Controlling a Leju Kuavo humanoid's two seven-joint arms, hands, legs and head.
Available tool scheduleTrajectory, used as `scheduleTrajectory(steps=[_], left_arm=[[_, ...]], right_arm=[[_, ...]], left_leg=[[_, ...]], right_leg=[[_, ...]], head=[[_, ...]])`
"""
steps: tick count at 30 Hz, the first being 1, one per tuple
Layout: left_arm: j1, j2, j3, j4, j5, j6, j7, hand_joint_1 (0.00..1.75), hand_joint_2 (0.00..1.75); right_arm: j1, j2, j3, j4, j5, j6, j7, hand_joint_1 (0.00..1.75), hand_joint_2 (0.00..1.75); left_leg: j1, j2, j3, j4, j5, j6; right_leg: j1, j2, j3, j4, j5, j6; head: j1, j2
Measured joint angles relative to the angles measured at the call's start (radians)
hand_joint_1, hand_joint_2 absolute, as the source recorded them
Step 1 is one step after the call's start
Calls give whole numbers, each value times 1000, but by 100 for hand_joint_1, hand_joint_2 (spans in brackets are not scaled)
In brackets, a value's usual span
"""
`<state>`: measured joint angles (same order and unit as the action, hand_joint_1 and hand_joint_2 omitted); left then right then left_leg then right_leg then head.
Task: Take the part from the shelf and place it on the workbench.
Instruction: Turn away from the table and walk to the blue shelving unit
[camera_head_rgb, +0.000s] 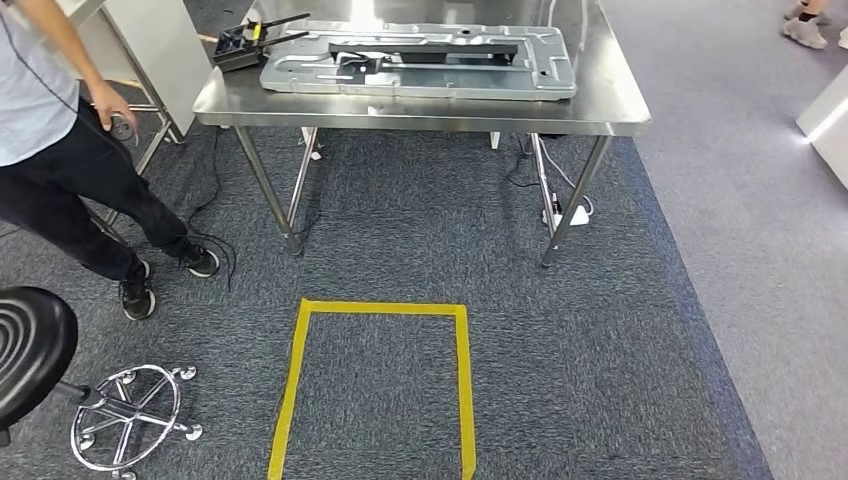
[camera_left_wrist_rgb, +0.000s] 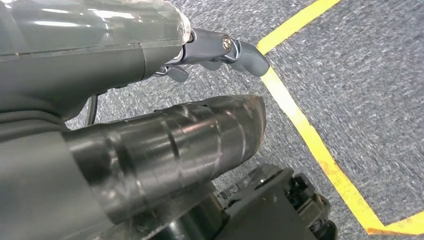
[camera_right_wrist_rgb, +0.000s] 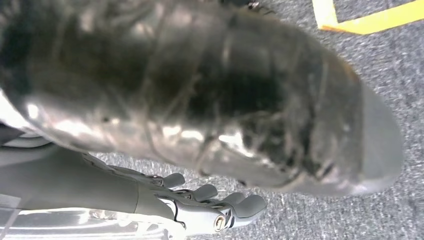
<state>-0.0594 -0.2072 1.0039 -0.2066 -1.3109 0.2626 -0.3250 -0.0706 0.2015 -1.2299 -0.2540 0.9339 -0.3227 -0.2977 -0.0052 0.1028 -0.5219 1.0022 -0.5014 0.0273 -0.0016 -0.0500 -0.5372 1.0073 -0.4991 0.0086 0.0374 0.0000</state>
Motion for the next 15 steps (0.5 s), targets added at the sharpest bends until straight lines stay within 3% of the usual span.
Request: scheduleTrajectory(steps=[1, 3, 5, 6, 7, 8, 9, 11, 13, 14, 15], left_arm=[[-1, 0, 0, 0, 1, 8, 2, 0, 0], [-1, 0, 0, 0, 1, 30, 7, 0, 0], [2, 0, 0, 0, 1, 51, 11, 0, 0], [3, 0, 1, 0, 0, 62, 14, 0, 0], [4, 0, 1, 0, -1, 75, 18, 0, 0], [5, 0, 1, 0, -2, 88, 24, 0, 0], [5, 0, 1, 0, -3, 98, 29, 0, 0], [5, 0, 1, 0, -3, 109, 35, 0, 0], [4, 0, 2, 0, -2, 113, 37, 0, 0], [2, 0, 3, 0, -2, 114, 37, 0, 0], [0, -1, 3, 0, -2, 115, 37, 0, 0]], right_arm=[[1, 1, 0, 1, 3, 0, 2, 0, 0], [0, 3, 0, 1, 8, 0, 6, 0, 0], [-1, 4, 2, 2, 12, 0, 7, 0, 0], [-1, 5, 3, 2, 13, 0, 7, 0, 0], [0, 6, 4, 2, 16, 1, 7, 0, 0], [0, 7, 5, 2, 18, 1, 7, 0, 0], [1, 7, 6, 3, 21, 1, 8, 0, 0], [0, 10, 8, 4, 26, 3, 9, 0, 0], [-1, 13, 9, 5, 28, 5, 12, 0, 0], [-1, 13, 9, 5, 29, 6, 13, 0, 0], [0, 13, 9, 5, 29, 7, 14, 0, 0]], left_leg=[[1, -5, -1, 5, -6, -6], [5, -42, -23, 61, -50, -17], [10, -81, -77, 187, -121, -23], [11, -88, -103, 247, -145, -25], [12, -91, -118, 281, -150, -26], [13, -93, -114, 276, -134, -26], [15, -96, -94, 233, -101, -25], [18, -133, -32, 98, -32, -19], [18, -171, 0, 20, -9, -13], [17, -176, 2, 12, -11, -11], [17, -167, 2, 9, -9, -7]], right_leg=[[-2, 9, -1, -2, 3, -6], [-8, 27, -3, -8, 11, -19], [-10, 46, -9, -8, 15, -26], [-10, 57, -11, -8, 17, -27], [-10, 69, -12, -7, 17, -27], [-10, 82, -12, -5, 18, -27], [-10, 96, -11, -4, 18, -26], [-9, 121, -13, 2, 17, -21], [-10, 141, -21, 8, 18, -9], [-10, 151, -26, 9, 21, -1], [-12, 160, -30, 8, 24, 7]], head=[[0, 0], [0, 0], [0, 0], [0, 0], [0, 0], [0, 0], [0, 0], [0, 0], [0, 0], [0, 0], [0, 0]])
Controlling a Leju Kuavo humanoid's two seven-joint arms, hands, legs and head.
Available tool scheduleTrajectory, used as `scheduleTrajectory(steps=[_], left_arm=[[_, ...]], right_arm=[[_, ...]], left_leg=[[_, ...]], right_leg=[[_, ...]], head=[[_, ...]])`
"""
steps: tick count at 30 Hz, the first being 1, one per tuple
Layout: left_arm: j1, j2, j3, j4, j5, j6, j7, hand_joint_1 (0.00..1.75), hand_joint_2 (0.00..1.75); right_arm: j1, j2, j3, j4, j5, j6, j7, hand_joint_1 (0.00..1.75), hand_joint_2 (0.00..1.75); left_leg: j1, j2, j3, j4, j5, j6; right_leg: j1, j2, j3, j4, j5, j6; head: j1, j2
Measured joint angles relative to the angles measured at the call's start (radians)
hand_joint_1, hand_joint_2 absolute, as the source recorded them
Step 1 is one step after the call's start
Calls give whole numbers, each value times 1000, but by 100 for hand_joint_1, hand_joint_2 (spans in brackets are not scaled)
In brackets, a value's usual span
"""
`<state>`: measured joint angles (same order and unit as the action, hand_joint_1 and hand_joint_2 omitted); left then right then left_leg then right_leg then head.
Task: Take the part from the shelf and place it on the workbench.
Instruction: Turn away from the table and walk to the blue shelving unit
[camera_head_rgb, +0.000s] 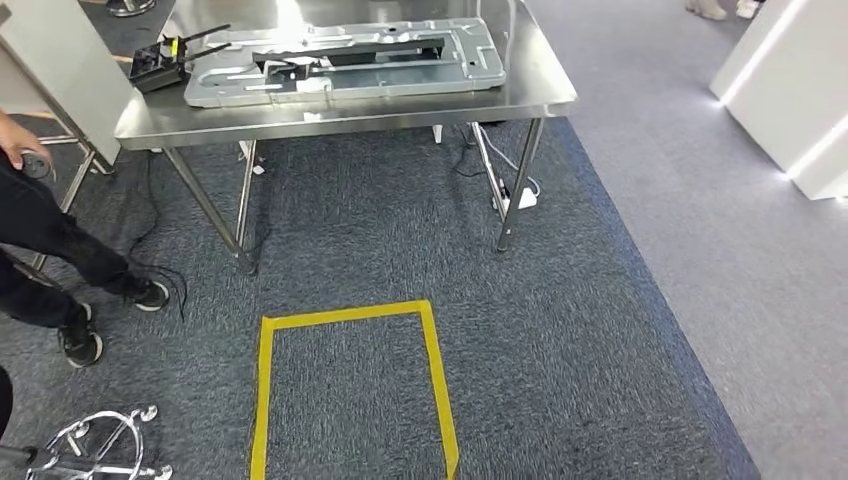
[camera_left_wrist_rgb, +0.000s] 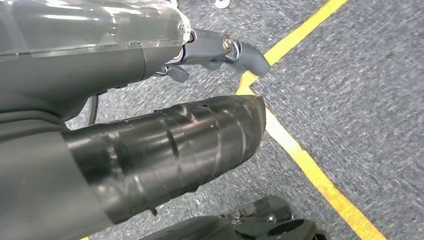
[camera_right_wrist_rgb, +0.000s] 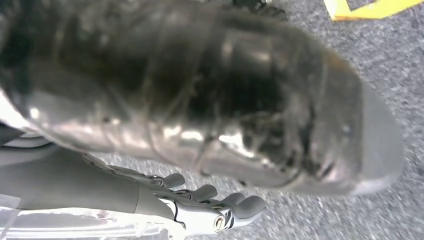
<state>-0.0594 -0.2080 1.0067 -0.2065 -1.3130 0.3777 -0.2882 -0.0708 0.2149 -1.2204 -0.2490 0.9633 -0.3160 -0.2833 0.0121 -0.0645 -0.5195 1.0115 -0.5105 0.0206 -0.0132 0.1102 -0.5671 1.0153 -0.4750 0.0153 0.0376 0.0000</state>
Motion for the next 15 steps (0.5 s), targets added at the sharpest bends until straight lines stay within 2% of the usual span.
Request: scheduleTrajectory(steps=[1, 2, 3, 4, 5, 6, 7, 8, 9, 11, 12, 13, 14, 15], left_arm=[[-1, -1, 0, 0, 0, 0, 0, 0, 0], [-1, -2, 0, 0, 0, 0, 0, 0, 0], [-1, -3, 0, 0, 0, 1, -1, 0, 0], [0, -4, 0, 0, 0, 1, -1, 0, 0], [1, -4, 0, 0, 0, 1, -1, 0, 0], [3, -4, 0, 0, 0, 2, -1, 0, 0], [3, -4, 0, 0, 0, 2, -1, 0, 0], [3, -4, 1, 0, 0, 2, -1, 0, 0], [2, -4, 1, 0, 0, 2, -1, 0, 0], [0, -5, 1, 0, 0, 2, -1, 0, 0], [0, -6, 1, 0, 0, 2, -1, 0, 0], [0, -6, 1, 0, 0, 2, -1, 0, 0], [-1, -6, 1, 0, 0, 2, -1, 0, 0], [-3, -7, 1, 0, 0, 2, -1, 0, 0]], right_arm=[[1, 0, 0, 0, 1, 0, 1, 0, 0], [2, 0, 0, 0, 2, 1, 1, 0, 0], [2, 0, 1, 0, 3, 2, 1, 0, 0], [1, 0, 2, 0, 4, 3, 1, 0, 0], [0, 0, 4, 0, 4, 4, 1, 0, 0], [0, 0, 5, 1, 5, 6, 1, 0, 0], [0, 0, 5, 1, 6, 7, 1, 0, 0], [1, 0, 6, 1, 6, 7, 1, 0, 0], [2, 0, 6, 1, 6, 7, 1, 0, 0], [2, 0, 6, 1, 7, 7, 1, 0, 0], [1, 0, 6, 1, 7, 7, 1, 0, 0], [0, 0, 7, 2, 7, 7, 1, 0, 0], [0, 0, 7, 2, 7, 7, 1, 0, 0], [0, 0, 7, 2, 7, 7, 1, 0, 0]], left_leg=[[1, 11, 1, -4, 4, 6], [3, 23, 2, -9, 8, 15], [5, 36, 2, -13, 12, 22], [5, 50, 1, -15, 13, 27], [3, 64, -1, -15, 13, 31], [1, 78, -2, -15, 13, 31], [0, 92, -3, -14, 13, 31], [-1, 105, -3, -14, 12, 31], [-1, 116, -2, -14, 11, 30], [-3, 137, 3, -14, 7, 25], [-5, 145, 6, -13, 4, 21], [-8, 152, 8, -13, 2, 16], [-9, 159, 10, -13, 1, 11], [-10, 167, 13, -14, 0, 5]], right_leg=[[-1, -3, -2, 2, -1, 6], [0, -20, -9, 15, -10, 11], [1, -44, -25, 47, -31, 14], [1, -72, -49, 100, -63, 17], [1, -90, -81, 168, -98, 20], [0, -97, -111, 233, -126, 23], [-2, -100, -130, 275, -138, 26], [-3, -103, -131, 280, -130, 27], [-3, -109, -109, 242, -103, 26], [2, -142, -29, 95, -40, 19], [6, -157, 3, 35, -20, 13], [9, -167, 20, 0, -12, 7], [13, -168, 22, -9, -12, 2], [13, -157, 19, -10, -9, -2]], head=[[0, 0], [1, 0], [2, 0], [3, 0], [4, 0], [4, 0], [4, 0], [4, 0], [4, 0], [4, 0], [4, 0], [3, 0], [3, 0], [3, 0]])
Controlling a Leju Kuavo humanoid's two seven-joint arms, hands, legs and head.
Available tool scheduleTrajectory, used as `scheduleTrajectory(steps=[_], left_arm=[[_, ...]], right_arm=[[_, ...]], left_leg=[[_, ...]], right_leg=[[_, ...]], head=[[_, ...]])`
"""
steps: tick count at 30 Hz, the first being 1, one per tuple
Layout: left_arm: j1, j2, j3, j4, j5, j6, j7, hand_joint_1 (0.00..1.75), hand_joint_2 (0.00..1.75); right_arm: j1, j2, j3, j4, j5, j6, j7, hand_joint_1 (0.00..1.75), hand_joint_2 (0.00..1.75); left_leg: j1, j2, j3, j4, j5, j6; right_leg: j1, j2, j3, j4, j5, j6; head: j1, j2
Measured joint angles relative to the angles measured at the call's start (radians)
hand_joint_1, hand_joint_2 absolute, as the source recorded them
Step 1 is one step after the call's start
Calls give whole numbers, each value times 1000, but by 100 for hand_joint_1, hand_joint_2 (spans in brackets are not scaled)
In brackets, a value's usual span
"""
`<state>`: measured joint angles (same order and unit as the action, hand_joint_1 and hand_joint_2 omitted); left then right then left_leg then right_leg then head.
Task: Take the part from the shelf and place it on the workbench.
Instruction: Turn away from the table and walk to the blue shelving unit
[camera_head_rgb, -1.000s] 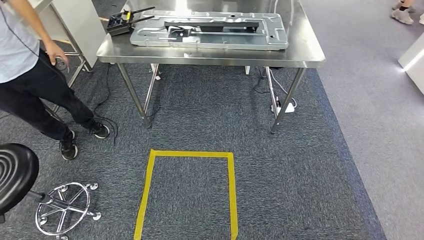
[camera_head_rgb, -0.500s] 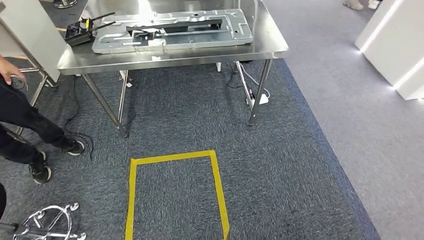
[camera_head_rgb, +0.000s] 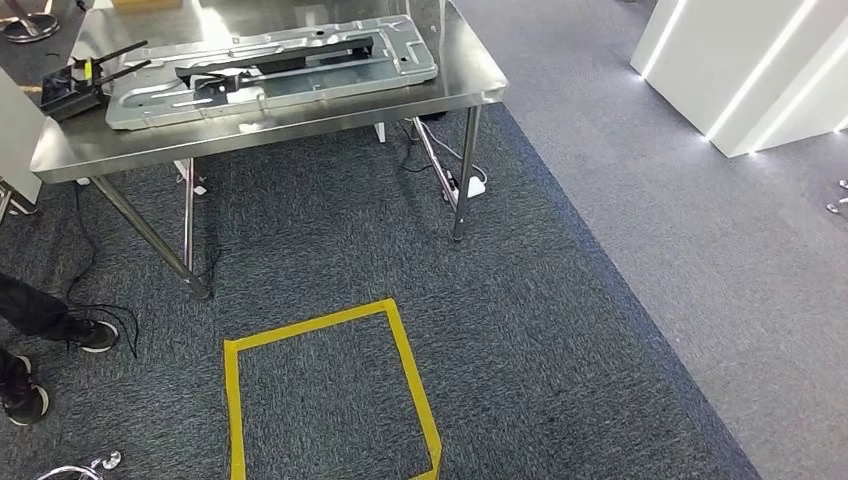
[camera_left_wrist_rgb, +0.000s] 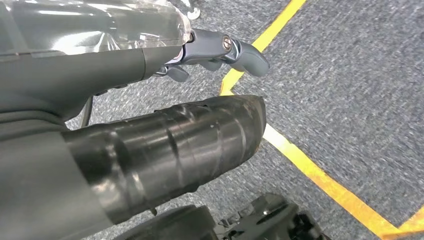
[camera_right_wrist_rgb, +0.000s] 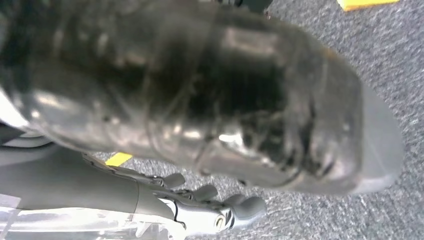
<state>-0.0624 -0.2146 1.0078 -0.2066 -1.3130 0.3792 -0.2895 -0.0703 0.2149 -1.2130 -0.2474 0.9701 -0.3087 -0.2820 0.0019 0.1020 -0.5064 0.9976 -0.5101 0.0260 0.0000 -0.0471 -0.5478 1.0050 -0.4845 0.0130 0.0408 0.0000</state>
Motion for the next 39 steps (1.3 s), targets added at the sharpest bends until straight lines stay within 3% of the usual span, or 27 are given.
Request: scheduleTrajectory(steps=[1, 3, 5, 6, 7, 8, 9, 10, 12, 14, 16, 18, 20, 22, 23, 24, 25, 27, 29, 31, 32, 34, 36, 37, 38, 39], left_arm=[[-2, 0, 0, 0, 0, 0, 0, 0, 0], [-2, 0, 0, 0, 0, 0, 0, 0, 0], [0, 0, 0, 0, 0, 0, -1, 0, 0], [2, 0, 1, 0, 0, 0, -1, 0, 0], [3, 0, 1, 0, 0, 0, -1, 0, 0], [5, 0, 1, 0, 0, 0, -1, 0, 0], [5, 0, 1, 0, 0, 0, -1, 0, 0], [5, 0, 1, 0, 0, 0, -1, 0, 0], [6, 0, 2, 0, 0, 0, -1, 0, 0], [4, 0, 3, 0, 0, 1, 0, 0, 0], [1, 0, 3, 0, 0, 1, 1, 0, 0], [1, -1, 3, 0, 1, 3, 4, 0, 0], [2, -2, 5, 0, 4, 5, 11, 0, 0], [4, -2, 10, 0, 12, 3, 21, 0, 0], [5, -1, 14, 0, 15, 1, 26, 0, 0], [5, -1, 17, 0, 17, 0, 30, 0, 0], [4, -1, 19, 0, 16, 0, 33, 0, 0], [3, -2, 21, 0, 15, 1, 36, 0, 0], [2, -2, 21, 0, 15, 6, 41, 0, 0], [-1, -2, 22, 0, 14, 19, 50, 0, 0], [-3, -2, 22, 0, 14, 26, 52, 0, 0], [-3, -2, 24, 0, 14, 35, 52, 0, 0], [-2, -2, 26, 0, 15, 39, 50, 0, 0], [0, -2, 27, 0, 15, 40, 50, 0, 0], [1, -2, 27, 0, 15, 40, 50, 0, 0], [2, -2, 28, 0, 15, 40, 50, 0, 0]], right_arm=[[1, 0, 0, 0, 0, 0, 0, 0, 0], [1, 0, 0, 0, 0, 0, 0, 0, 0], [-1, 1, 1, 0, 0, 0, 0, 0, 0], [-1, 1, 2, 0, 0, 0, 0, 0, 0], [-1, 1, 2, 0, 0, 0, 0, 0, 0], [0, 1, 3, 0, 0, 0, 0, 0, 0], [0, 1, 4, 0, 0, 0, 0, 0, 0], [1, 1, 4, 0, 0, 0, 0, 0, 0], [-1, 1, 6, 1, 0, 0, 0, 0, 0], [-2, 1, 6, 1, 0, 0, 0, 0, 0], [0, 0, 6, 2, 3, 0, 1, 0, 0], [2, 0, 7, 2, 9, 1, 6, 0, 0], [1, 0, 10, 3, 16, 1, 14, 0, 0], [0, 0, 14, 4, 24, 1, 23, 0, 0], [1, 1, 16, 5, 28, 2, 28, 0, 0], [2, 1, 18, 6, 33, 3, 31, 0, 0], [3, 1, 21, 7, 38, 4, 34, 0, 0], [2, 1, 26, 8, 46, 2, 38, 0, 0], [0, 1, 31, 8, 50, -1, 41, 0, 0], [1, 1, 34, 8, 52, -2, 40, 0, 0], [2, 1, 35, 8, 53, -1, 38, 0, 0], [1, 1, 35, 8, 53, 0, 33, 0, 0], [0, 1, 36, 8, 55, 0, 32, 0, 0], [-1, 1, 37, 8, 57, 0, 33, 0, 0], [0, 1, 37, 8, 59, 0, 36, 0, 0], [1, 1, 38, 8, 60, -1, 39, 0, 0]], left_leg=[[1, 2, 2, 1, -3, -5], [4, -27, -8, 35, -33, -16], [7, -74, -56, 147, -99, -23], [8, -86, -88, 216, -129, -25], [9, -91, -113, 267, -145, -27], [10, -92, -123, 285, -139, -28], [11, -94, -115, 264, -114, -28], [12, -102, -90, 206, -74, -27], [16, -148, -37, 77, -15, -21], [16, -180, -17, 24, -3, -12], [14, -164, -16, 20, 0, -1], [16, -139, -13, 10, 9, 16], [16, -110, -14, 4, 13, 27], [13, -81, -16, 4, 12, 30], [12, -67, -17, 4, 11, 30], [11, -54, -16, 5, 10, 29], [11, -43, -15, 5, 9, 28], [9, -23, -9, 6, 3, 20], [4, -5, -4, 7, -2, 10], [2, 12, 1, 5, -5, -1], [3, 9, 4, 8, -10, -6], [6, -31, -13, 54, -46, -16], [9, -79, -70, 177, -112, -22], [9, -88, -102, 243, -136, -24], [10, -91, -124, 283, -143, -25], [10, -93, -128, 285, -127, -25]], right_leg=[[-3, 9, 0, -3, 3, -5], [-10, 27, 2, -12, 11, -18], [-13, 46, 0, -15, 16, -26], [-12, 57, -3, -14, 17, -28], [-12, 69, -5, -12, 17, -28], [-12, 82, -6, -10, 17, -28], [-12, 95, -6, -7, 17, -28], [-13, 108, -7, -3, 16, -26], [-12, 133, -11, 7, 13, -19], [-12, 153, -21, 14, 14, -6], [-14, 172, -28, 12, 19, 9], [-13, 143, -43, 37, 2, 19], [-12, 85, -89, 137, -57, 25], [-15, 61, -148, 261, -112, 32], [-17, 56, -159, 288, -114, 34], [-18, 53, -151, 277, -99, 35], [-19, 46, -123, 228, -69, 34], [-14, 9, -46, 88, -12, 25], [-6, -19, -10, 13, 6, 13], [-3, -6, -11, 6, 6, 4], [-6, 4, -10, 2, 9, -1], [-12, 24, -8, -7, 16, -14], [-12, 45, -10, -9, 19, -22], [-12, 58, -11, -8, 20, -24], [-11, 71, -11, -7, 20, -24], [-11, 85, -11, -5, 20, -24]], head=[[0, 0], [-1, 0], [-1, 0], [-2, 0], [-1, 0], [-1, 0], [-1, 0], [-1, 0], [-1, 0], [-1, 0], [-1, 0], [1, 0], [3, 0], [4, 0], [4, 0], [4, 0], [4, 0], [4, 0], [3, 0], [3, 0], [3, 0], [2, 0], [2, 0], [2, 0], [2, 0], [2, 0]])
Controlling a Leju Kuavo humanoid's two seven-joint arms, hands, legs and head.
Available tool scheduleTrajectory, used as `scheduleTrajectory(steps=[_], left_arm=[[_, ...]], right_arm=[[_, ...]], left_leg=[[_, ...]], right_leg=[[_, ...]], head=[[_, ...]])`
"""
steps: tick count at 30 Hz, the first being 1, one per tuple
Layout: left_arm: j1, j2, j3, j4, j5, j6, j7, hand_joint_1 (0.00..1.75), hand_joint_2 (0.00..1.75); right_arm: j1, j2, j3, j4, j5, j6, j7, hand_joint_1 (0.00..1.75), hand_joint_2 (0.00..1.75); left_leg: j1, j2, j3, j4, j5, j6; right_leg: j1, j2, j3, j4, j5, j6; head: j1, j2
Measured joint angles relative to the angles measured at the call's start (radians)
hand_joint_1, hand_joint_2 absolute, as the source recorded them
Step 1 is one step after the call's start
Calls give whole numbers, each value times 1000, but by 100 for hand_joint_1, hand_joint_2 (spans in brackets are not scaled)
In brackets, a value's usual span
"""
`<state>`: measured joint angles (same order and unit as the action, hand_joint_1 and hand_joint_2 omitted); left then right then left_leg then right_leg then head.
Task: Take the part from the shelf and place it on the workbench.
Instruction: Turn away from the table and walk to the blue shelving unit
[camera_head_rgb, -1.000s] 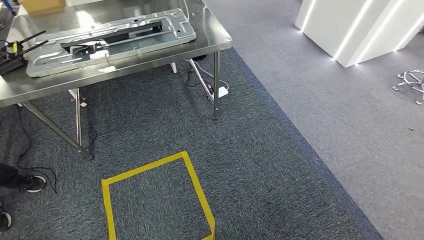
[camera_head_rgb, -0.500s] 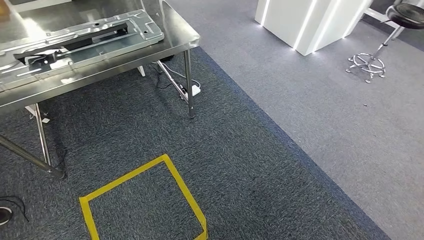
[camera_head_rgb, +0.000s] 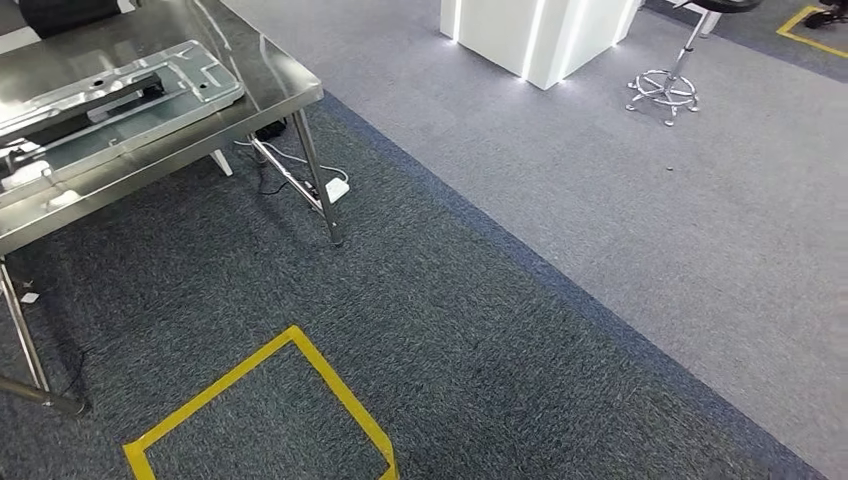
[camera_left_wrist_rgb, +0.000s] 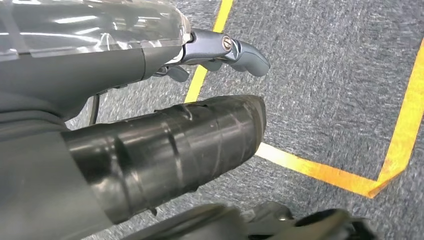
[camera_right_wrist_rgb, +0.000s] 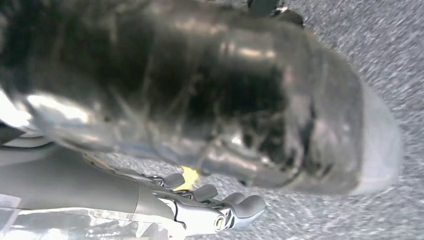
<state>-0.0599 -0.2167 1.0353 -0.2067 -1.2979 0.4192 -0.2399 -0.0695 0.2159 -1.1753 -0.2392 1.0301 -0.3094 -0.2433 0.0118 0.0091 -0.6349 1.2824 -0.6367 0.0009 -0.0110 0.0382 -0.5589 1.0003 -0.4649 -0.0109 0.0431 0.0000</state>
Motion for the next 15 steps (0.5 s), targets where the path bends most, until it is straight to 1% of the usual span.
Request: scheduleTrajectory(steps=[1, 2, 3, 4, 5, 6, 7, 8, 9, 10, 11, 12, 13, 14, 15], left_arm=[[1, 0, 0, 0, 0, 0, 0, 0, 0], [1, 0, 0, 0, 0, 0, 0, 0, 0], [2, 0, 1, 0, 0, 0, 1, 0, 0], [1, 0, 1, 0, 1, 0, 1, 0, 0], [0, 0, 2, 0, 2, 0, 1, 0, 0], [-2, 0, 2, 0, 2, 0, 2, 0, 0], [-4, 0, 3, 0, 3, 0, 2, 0, 0], [-6, 0, 3, 0, 3, 0, 2, 0, 0], [-7, 0, 3, 0, 3, 0, 1, 0, 0], [-7, 0, 4, 0, 3, 1, -1, 0, 0], [-6, 0, 5, 0, 3, 2, -5, 0, 0], [-5, 0, 6, 0, 3, 2, -9, 0, 0], [-4, 0, 7, 0, 3, 3, -13, 0, 0], [-4, 1, 8, 0, 4, 3, -16, 0, 0], [-4, 1, 10, 0, 4, 3, -19, 0, 0]], right_arm=[[1, 0, 1, 0, 1, 0, 3, 0, 0], [1, 0, 1, 0, 2, 0, 4, 0, 0], [1, 0, 2, 1, 2, 0, 5, 0, 0], [0, 0, 2, 1, 2, 0, 5, 0, 0], [0, 0, 3, 2, 3, 0, 6, 0, 0], [0, 0, 3, 2, 3, 2, 6, 0, 0], [2, 0, 3, 2, 2, 4, 6, 0, 0], [3, 0, 3, 3, 2, 5, 6, 0, 0], [4, 0, 3, 3, 2, 7, 4, 0, 0], [4, 0, 3, 3, 1, 9, 2, 0, 0], [2, 0, 3, 3, 1, 12, 0, 0, 0], [1, 0, 3, 4, 0, 15, -1, 0, 0], [-1, 0, 3, 4, 0, 18, -2, 0, 0], [-2, 0, 3, 4, 0, 20, -3, 0, 0], [-1, 0, 3, 4, 0, 21, -3, 0, 0]], left_leg=[[1, -3, 14, -39, 35, 1], [2, -14, 40, -106, 78, 3], [4, -36, 67, -172, 109, 5], [5, -56, 86, -222, 129, 8], [5, -71, 94, -247, 134, 11], [4, -76, 96, -253, 130, 15], [2, -68, 96, -254, 133, 21], [2, -58, 99, -258, 136, 28], [2, -47, 101, -264, 141, 37], [3, -35, 103, -269, 145, 44], [3, -22, 104, -273, 147, 49], [2, -10, 104, -275, 147, 52], [0, 5, 104, -275, 147, 53], [-1, 18, 104, -274, 145, 54], [-2, 32, 105, -274, 144, 54]], right_leg=[[0, 15, 0, 3, -1, 1], [-1, 29, 0, 6, -2, 3], [-1, 42, -2, 11, -5, 7], [0, 53, -5, 17, -6, 12], [0, 62, -9, 20, -7, 18], [-1, 70, -13, 22, -7, 25], [-3, 78, -16, 21, -5, 32], [-5, 79, -18, 23, -5, 38], [-5, 65, -23, 33, -12, 43], [-4, 42, -36, 60, -30, 47], [-3, 14, -59, 109, -58, 51], [-2, -11, -90, 172, -90, 54], [-3, -22, -122, 236, -118, 58], [-4, -28, -144, 282, -132, 59], [-5, -31, -149, 293, -126, 60]], head=[[0, 0], [0, 0], [0, 0], [0, 0], [0, 0], [0, 0], [0, 0], [0, 0], [1, 0], [2, 0], [2, 0], [3, 0], [3, 0], [3, 0], [3, 0]])
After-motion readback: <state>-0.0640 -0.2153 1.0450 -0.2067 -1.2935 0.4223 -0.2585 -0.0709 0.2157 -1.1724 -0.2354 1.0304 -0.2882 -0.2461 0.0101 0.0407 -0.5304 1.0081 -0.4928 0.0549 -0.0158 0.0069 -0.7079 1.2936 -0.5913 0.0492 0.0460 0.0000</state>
